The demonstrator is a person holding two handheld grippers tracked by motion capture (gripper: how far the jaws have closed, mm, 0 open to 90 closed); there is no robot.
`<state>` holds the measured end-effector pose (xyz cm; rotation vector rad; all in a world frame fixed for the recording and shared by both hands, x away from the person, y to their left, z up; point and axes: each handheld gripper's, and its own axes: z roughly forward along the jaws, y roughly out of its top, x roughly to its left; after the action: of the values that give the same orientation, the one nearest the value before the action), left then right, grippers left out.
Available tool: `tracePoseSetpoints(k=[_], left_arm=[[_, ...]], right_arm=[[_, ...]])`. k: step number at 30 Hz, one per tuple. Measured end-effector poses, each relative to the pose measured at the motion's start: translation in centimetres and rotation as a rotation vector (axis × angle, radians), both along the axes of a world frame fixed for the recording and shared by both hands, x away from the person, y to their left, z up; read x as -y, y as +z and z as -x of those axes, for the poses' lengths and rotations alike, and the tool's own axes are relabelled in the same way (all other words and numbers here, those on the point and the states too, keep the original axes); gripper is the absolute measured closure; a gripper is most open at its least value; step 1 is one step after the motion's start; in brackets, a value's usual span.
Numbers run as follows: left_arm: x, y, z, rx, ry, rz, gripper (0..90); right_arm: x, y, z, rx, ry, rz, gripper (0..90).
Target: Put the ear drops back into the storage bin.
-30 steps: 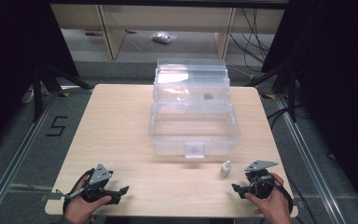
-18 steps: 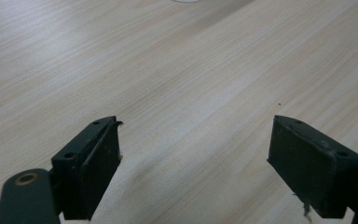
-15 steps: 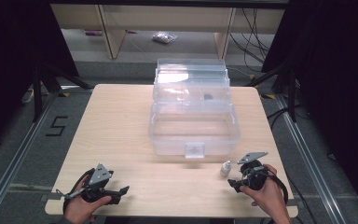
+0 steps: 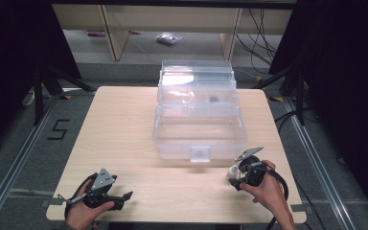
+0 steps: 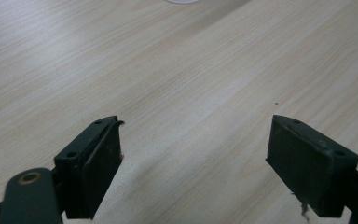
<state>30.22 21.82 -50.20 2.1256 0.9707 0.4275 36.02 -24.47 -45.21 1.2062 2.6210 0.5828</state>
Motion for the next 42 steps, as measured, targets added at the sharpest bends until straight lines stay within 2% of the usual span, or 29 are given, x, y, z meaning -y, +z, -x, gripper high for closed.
tracePoseSetpoints(k=[1, 2, 3, 4, 5, 6, 8, 10, 11, 12, 14, 16, 17, 19, 21, 23, 24, 27, 29, 33, 36, 37, 38, 39, 41, 42], left_arm=[[0.0, 0.0, 0.0, 0.000, -0.002, 0.001, 17.3], [0.1, 0.1, 0.1, 0.002, 0.001, 0.012, 17.4], [0.0, 0.2, 0.0, 0.001, -0.010, 0.006, 17.6], [0.1, 0.2, 0.1, 0.007, 0.002, 0.029, 17.8], [0.1, 0.2, 0.1, 0.007, 0.002, 0.031, 17.9], [-0.1, 0.2, 0.1, 0.009, -0.004, 0.005, 17.9], [-0.1, 0.2, 0.0, 0.019, 0.006, 0.005, 18.1], [-0.1, 0.4, 0.1, 0.001, -0.009, 0.016, 18.4], [-0.1, 0.2, 0.0, 0.019, 0.007, 0.003, 18.4], [-0.1, 0.2, 0.0, 0.019, 0.007, 0.003, 18.4], [0.0, 0.3, 0.1, 0.008, -0.003, 0.031, 18.5], [0.0, 0.3, 0.1, 0.002, -0.009, 0.028, 18.6], [0.0, 0.3, 0.1, 0.014, 0.000, 0.016, 18.7], [0.1, 0.3, 0.2, 0.017, -0.004, 0.035, 18.9], [0.1, 0.3, 0.2, 0.019, -0.005, 0.034, 19.0], [0.1, 0.3, 0.2, 0.017, -0.005, 0.034, 19.0], [0.1, 0.3, 0.2, 0.018, -0.005, 0.034, 19.0], [0.1, 0.3, 0.2, 0.019, -0.013, 0.031, 19.0], [0.0, 0.5, 0.2, 0.009, -0.016, 0.016, 18.9], [0.0, 0.4, 0.2, 0.023, -0.009, 0.024, 18.9], [0.0, 0.5, 0.2, 0.008, -0.023, 0.018, 18.9], [0.0, 0.5, 0.2, 0.009, -0.023, 0.018, 18.9], [0.0, 0.5, 0.2, 0.010, -0.022, 0.019, 19.0], [0.1, 0.5, 0.3, 0.025, -0.012, 0.024, 19.0], [0.1, 0.4, 0.3, 0.026, -0.008, 0.034, 19.0], [0.1, 0.4, 0.3, 0.027, -0.007, 0.037, 19.0]], right_arm=[[0.0, 0.0, -0.2, 0.013, 0.008, 0.011, 30.2], [-0.1, 0.1, -0.3, -0.003, -0.009, 0.011, 30.4], [-0.2, -0.1, -0.5, -0.011, 0.004, 0.005, 31.3], [-0.2, -0.2, -0.8, 0.010, 0.024, 0.015, 31.8], [-0.3, -0.2, -0.9, -0.011, 0.010, 0.014, 32.1], [-0.3, -0.2, -0.9, -0.015, 0.006, 0.012, 32.4], [-0.4, -0.3, -1.2, -0.007, 0.018, 0.030, 33.7], [-0.7, -0.4, -1.3, -0.023, 0.019, 0.026, 33.9], [-0.6, -0.6, -1.5, 0.006, 0.040, 0.037, 34.3], [-0.6, -0.6, -1.5, 0.006, 0.040, 0.037, 34.3], [-0.8, -0.5, -1.6, -0.007, 0.049, 0.032, 38.0], [-0.8, -0.5, -1.7, -0.003, 0.056, 0.037, 39.7], [-0.9, -0.4, -1.7, -0.008, 0.055, 0.035, 40.7], [-0.9, -0.3, -1.8, 0.006, 0.072, 0.051, 43.7], [-1.2, -0.2, -1.8, -0.004, 0.061, 0.055, 44.8], [-1.3, -0.2, -1.9, 0.009, 0.083, 0.060, 46.0], [-1.4, -0.2, -1.9, -0.006, 0.083, 0.059, 46.4], [-1.5, -0.3, -2.2, 0.000, 0.106, 0.074, 48.0], [-1.6, -0.4, -2.2, -0.008, 0.085, 0.082, 49.7], [-1.7, -0.5, -2.4, -0.018, 0.103, 0.081, 52.1], [-1.7, -0.6, -2.6, -0.015, 0.110, 0.088, 54.9], [-2.0, -0.8, -2.3, -0.034, 0.055, 0.091, 56.0], [-1.9, -0.7, -2.5, -0.027, 0.095, 0.089, 57.7], [-1.8, -0.7, -2.5, -0.028, 0.108, 0.087, 59.3], [-1.9, -0.7, -2.4, -0.034, 0.098, 0.081, 59.7], [-1.8, -0.7, -2.6, -0.024, 0.117, 0.086, 59.8]])
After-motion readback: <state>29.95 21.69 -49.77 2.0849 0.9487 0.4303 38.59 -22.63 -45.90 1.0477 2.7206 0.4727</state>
